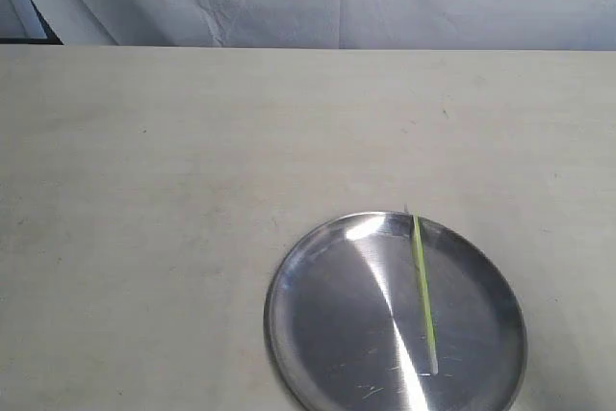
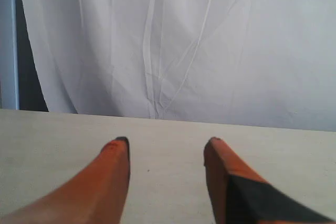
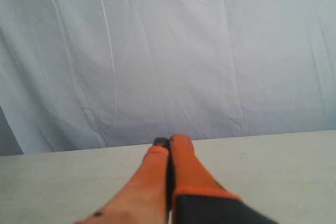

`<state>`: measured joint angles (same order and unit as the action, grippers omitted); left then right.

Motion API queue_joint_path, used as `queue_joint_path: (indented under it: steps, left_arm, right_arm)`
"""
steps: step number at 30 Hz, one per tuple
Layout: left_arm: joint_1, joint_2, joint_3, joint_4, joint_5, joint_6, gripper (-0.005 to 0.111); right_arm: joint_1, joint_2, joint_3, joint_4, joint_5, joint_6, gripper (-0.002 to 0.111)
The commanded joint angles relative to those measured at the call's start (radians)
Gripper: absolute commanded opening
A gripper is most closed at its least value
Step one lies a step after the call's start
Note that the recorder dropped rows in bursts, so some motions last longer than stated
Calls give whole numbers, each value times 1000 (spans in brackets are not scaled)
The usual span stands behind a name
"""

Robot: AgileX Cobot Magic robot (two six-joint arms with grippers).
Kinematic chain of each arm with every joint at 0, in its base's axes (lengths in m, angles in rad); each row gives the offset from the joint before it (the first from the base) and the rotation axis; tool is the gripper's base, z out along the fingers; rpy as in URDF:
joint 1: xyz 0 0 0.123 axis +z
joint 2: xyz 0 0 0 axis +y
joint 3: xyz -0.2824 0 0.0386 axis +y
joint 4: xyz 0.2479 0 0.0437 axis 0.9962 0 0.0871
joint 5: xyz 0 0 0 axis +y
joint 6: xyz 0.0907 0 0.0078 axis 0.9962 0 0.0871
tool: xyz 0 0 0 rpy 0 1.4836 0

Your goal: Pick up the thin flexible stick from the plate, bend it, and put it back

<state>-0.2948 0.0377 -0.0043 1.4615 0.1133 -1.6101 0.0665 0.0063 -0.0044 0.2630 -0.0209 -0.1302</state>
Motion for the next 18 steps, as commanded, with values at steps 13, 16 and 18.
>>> queue_joint_path:
  steps: [13, 16, 18]
  left_arm:
    - [-5, -2, 4, 2, -2, -2, 45]
    - [-5, -2, 4, 2, -2, -2, 45]
    - [-5, -2, 4, 2, -2, -2, 45]
  right_arm:
    - [-5, -6, 4, 569, -332, 526, -1]
    - [-5, -6, -24, 573, -402, 538, -1]
    - [-5, -6, -74, 555, -449, 554, -1]
